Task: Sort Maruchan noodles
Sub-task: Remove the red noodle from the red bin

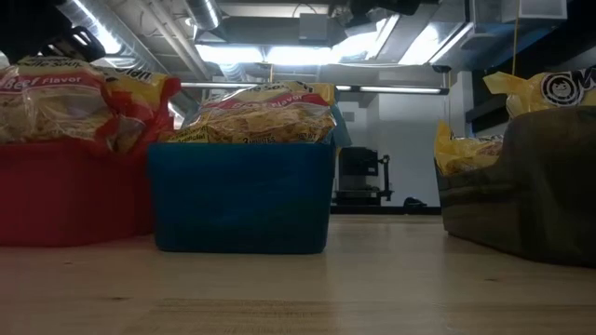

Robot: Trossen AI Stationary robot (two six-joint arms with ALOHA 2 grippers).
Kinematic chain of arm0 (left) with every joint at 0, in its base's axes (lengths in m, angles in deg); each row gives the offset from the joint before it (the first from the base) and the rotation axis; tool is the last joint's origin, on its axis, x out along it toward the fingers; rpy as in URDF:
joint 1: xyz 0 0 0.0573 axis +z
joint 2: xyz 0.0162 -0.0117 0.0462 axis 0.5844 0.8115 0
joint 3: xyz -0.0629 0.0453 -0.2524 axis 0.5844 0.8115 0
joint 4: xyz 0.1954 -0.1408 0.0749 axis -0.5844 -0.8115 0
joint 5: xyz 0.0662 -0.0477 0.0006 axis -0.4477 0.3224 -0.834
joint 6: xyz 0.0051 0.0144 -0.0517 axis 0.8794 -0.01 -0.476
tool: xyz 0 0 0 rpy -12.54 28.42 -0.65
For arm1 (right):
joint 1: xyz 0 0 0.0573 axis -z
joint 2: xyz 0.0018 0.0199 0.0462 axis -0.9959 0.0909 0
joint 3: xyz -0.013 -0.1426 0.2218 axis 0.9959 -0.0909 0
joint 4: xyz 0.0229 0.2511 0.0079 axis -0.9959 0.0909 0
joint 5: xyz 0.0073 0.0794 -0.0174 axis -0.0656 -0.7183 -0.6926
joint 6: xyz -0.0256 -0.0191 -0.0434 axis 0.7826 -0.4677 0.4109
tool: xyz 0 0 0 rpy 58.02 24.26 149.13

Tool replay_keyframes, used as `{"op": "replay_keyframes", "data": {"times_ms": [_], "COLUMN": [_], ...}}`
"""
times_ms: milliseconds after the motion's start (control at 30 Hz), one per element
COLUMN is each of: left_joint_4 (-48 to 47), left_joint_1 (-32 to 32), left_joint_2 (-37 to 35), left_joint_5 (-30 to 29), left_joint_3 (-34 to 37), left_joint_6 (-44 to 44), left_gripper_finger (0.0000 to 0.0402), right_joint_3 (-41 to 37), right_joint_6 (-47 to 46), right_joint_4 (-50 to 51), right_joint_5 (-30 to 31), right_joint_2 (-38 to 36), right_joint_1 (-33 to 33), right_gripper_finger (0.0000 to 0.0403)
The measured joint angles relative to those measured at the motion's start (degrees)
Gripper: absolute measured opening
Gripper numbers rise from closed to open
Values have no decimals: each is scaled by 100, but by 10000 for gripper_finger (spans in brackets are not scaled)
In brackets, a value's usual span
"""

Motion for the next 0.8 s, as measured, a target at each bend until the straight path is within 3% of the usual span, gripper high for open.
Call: {"op": "replay_keyframes", "data": {"times_ms": [600,800], "left_joint_4": [-51,-460], "left_joint_1": [0,2], "left_joint_2": [-176,-218], "left_joint_5": [-583,-912], "left_joint_3": [-8,-415], "left_joint_6": [192,288], "left_gripper_finger": [0,0], "right_joint_3": [0,-2], "right_joint_6": [-51,-49], "right_joint_4": [-2,-3], "right_joint_5": [4,196], "right_joint_2": [0,0], "right_joint_1": [0,0], "right_gripper_finger": [14,14]}}
